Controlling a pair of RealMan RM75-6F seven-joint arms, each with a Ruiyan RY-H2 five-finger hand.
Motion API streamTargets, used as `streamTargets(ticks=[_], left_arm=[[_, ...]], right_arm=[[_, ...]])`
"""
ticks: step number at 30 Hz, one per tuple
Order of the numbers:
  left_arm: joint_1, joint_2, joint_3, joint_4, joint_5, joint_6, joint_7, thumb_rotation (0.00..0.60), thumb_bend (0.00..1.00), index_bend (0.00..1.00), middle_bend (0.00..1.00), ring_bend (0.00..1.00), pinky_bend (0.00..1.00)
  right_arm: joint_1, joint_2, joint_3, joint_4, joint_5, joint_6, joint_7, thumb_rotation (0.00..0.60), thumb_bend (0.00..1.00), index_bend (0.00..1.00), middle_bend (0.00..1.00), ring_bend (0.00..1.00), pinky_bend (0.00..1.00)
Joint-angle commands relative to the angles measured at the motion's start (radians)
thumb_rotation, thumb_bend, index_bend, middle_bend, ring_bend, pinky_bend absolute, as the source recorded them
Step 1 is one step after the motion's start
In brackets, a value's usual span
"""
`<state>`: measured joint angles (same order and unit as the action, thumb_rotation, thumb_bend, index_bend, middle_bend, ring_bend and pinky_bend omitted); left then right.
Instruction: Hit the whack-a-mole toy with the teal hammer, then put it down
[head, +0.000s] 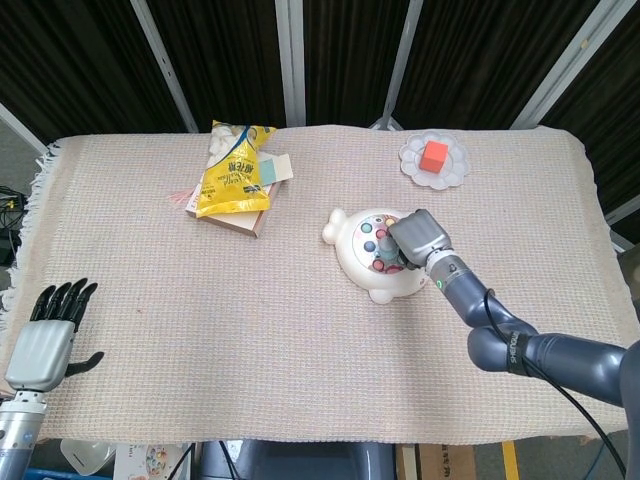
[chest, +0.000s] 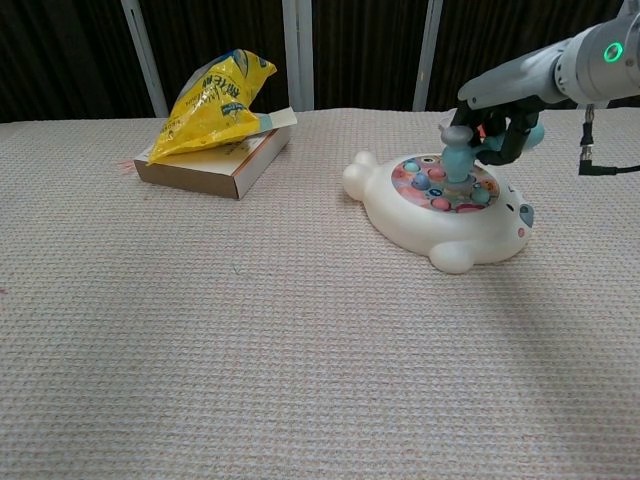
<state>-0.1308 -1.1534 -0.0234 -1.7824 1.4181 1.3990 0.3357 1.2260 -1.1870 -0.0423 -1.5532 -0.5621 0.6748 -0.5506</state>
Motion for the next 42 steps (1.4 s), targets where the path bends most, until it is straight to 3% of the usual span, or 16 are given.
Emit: streamTargets(ticks=[1, 5, 11, 18, 21, 34, 42], left_arm=[[0.002, 0.003, 0.003, 0.000, 0.007, 0.005, -0.003, 0.600, 0.15, 0.00, 0.00, 0.00, 0.00], [0.009, 0.007, 0.008, -0.001, 0.015, 0.016, -0.006, 0.600, 0.15, 0.00, 0.00, 0.00, 0.00], [0.019, 0.011, 0.016, -0.007, 0.019, 0.027, 0.001, 0.600, 0.15, 0.00, 0.00, 0.00, 0.00], [0.028, 0.013, 0.023, -0.030, 0.032, 0.045, 0.028, 0.600, 0.15, 0.00, 0.00, 0.00, 0.00], [0.031, 0.012, 0.027, -0.047, 0.030, 0.046, 0.051, 0.600, 0.15, 0.00, 0.00, 0.00, 0.00], [0.038, 0.015, 0.030, -0.084, 0.027, 0.056, 0.102, 0.600, 0.15, 0.00, 0.00, 0.00, 0.00], [0.038, 0.016, 0.028, -0.108, 0.029, 0.061, 0.130, 0.600, 0.15, 0.00, 0.00, 0.00, 0.00]], right_arm=[[-0.037, 0.065, 0.006, -0.074, -0.045, 0.043, 0.035, 0.600, 0.80, 0.86, 0.77, 0.59, 0.32], [-0.113, 0.123, 0.001, -0.122, -0.130, 0.075, 0.108, 0.600, 0.80, 0.86, 0.77, 0.59, 0.32], [-0.252, 0.147, -0.022, -0.100, -0.303, 0.101, 0.255, 0.600, 0.80, 0.86, 0.77, 0.59, 0.32], [-0.378, 0.088, -0.048, 0.042, -0.471, 0.105, 0.419, 0.600, 0.80, 0.85, 0.77, 0.57, 0.32], [-0.437, 0.008, -0.054, 0.195, -0.545, 0.091, 0.530, 0.600, 0.80, 0.84, 0.77, 0.55, 0.30], [-0.504, -0.130, -0.043, 0.495, -0.714, 0.051, 0.793, 0.600, 0.80, 0.73, 0.71, 0.45, 0.23], [-0.522, -0.156, -0.033, 0.578, -0.776, 0.044, 0.890, 0.600, 0.78, 0.65, 0.64, 0.38, 0.18]])
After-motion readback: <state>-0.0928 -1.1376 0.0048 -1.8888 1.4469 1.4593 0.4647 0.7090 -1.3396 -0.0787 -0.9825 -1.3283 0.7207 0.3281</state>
